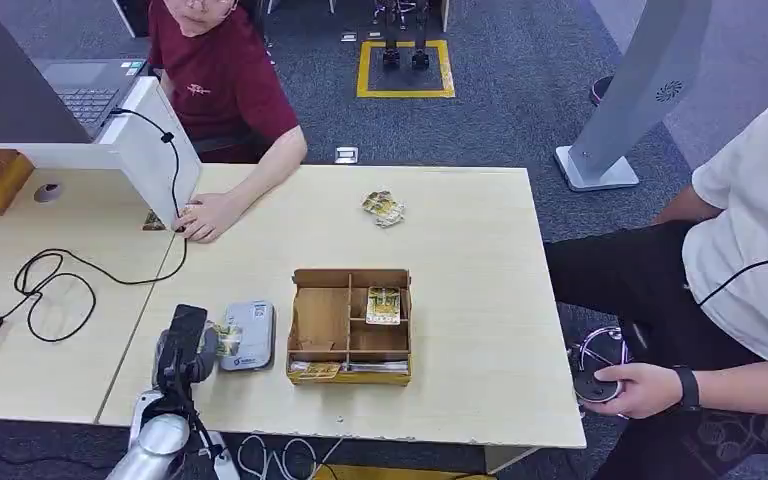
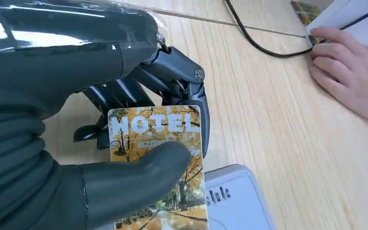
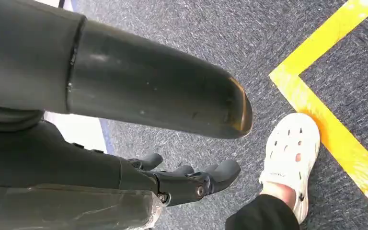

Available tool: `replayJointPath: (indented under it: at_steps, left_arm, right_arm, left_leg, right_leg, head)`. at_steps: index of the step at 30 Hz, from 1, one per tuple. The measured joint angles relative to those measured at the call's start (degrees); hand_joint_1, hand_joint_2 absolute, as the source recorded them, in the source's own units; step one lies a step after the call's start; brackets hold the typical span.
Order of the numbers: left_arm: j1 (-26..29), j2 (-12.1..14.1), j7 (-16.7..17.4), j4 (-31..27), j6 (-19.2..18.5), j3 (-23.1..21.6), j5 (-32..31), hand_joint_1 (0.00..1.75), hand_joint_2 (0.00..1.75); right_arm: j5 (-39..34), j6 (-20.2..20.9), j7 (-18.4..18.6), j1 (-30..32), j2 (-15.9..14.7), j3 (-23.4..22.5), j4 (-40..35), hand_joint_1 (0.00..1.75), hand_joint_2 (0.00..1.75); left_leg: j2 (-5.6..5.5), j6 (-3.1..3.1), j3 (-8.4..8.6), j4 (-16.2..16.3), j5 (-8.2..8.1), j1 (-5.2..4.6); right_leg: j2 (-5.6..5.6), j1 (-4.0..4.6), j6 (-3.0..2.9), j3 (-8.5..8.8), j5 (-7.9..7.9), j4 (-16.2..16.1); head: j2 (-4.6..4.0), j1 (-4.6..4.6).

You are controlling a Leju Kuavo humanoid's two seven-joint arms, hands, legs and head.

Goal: Pass the card to the sensor for recognition and then transmit it.

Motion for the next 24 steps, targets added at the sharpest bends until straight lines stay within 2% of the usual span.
replayJointPath:
  at_steps: [12, 16, 18, 24]
  left_arm:
    - [-0.04, -0.66, -0.57, 1.92, 1.01, 0.55, -2.87, 1.75, 1.75]
    - [0.11, -1.12, -4.27, 1.53, -0.74, 1.38, 0.48, 1.75, 1.75]
    - [0.28, -1.36, -6.85, -0.57, -0.65, 1.38, 1.35, 1.75, 1.75]
    - [-0.14, -1.84, -7.74, -5.53, -0.37, 1.38, 1.33, 1.75, 1.75]
  right_arm:
    - [0.02, 0.00, 0.00, 0.00, 0.00, 0.09, 0.00, 0.00, 0.00]
    - [0.02, -0.02, -0.02, 0.01, 0.00, 0.09, 0.00, 0.00, 0.00]
    - [0.02, 0.00, -0.18, 0.02, 0.00, 0.09, 0.00, 0.00, 0.00]
    - [0.04, 0.00, -0.48, 0.03, 0.00, 0.09, 0.00, 0.00, 0.00]
  left_leg:
    - [-0.01, 0.00, 0.02, 0.00, 0.00, 0.00]
    - [-0.01, 0.00, 0.03, 0.00, 0.00, 0.00]
    - [-0.02, 0.00, 0.03, 0.00, 0.01, 0.00]
    - [0.00, 0.00, 0.07, 0.01, 0.01, 0.00]
  right_leg:
    - [-0.01, 0.00, 0.00, 0.03, 0.00, 0.00]
    - [-0.01, 0.00, 0.00, 0.03, 0.00, 0.00]
    - [-0.02, 0.00, 0.00, 0.03, 0.00, 0.00]
    - [0.01, 0.00, 0.00, 0.04, 0.00, 0.00]
  head:
    - [0.00, 0.00]
    - [0.00, 0.00]
    - [0.00, 0.00]
    - [0.00, 0.02]
